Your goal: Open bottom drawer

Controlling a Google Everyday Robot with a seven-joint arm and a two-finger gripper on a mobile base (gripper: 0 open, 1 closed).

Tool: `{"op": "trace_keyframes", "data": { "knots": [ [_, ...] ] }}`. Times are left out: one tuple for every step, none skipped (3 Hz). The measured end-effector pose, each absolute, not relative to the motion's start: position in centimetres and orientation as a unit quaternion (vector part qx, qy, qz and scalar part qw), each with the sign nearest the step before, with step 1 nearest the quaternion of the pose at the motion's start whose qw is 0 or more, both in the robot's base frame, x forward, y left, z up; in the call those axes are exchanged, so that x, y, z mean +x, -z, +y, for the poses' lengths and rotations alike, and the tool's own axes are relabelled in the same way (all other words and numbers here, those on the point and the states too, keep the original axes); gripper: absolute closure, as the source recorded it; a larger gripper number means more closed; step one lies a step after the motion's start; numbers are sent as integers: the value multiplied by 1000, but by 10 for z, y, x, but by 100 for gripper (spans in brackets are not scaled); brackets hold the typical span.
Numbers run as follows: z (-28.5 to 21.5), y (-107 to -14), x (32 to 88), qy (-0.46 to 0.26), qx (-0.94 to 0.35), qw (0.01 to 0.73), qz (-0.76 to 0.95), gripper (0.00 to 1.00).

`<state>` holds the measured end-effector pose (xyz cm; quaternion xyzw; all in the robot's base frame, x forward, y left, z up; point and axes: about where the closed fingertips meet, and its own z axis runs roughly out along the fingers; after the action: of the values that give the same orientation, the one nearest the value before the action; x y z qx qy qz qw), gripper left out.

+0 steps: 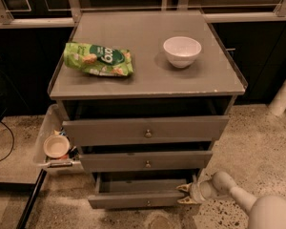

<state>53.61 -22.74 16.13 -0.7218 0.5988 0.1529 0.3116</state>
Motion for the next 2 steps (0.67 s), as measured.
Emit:
{"op": "trace_keyframes", "data": {
  "knots": [
    [-230, -151, 517, -182, -725, 293, 596, 36],
    [-230, -153, 517, -182, -725, 293, 596, 60]
  ]
}}
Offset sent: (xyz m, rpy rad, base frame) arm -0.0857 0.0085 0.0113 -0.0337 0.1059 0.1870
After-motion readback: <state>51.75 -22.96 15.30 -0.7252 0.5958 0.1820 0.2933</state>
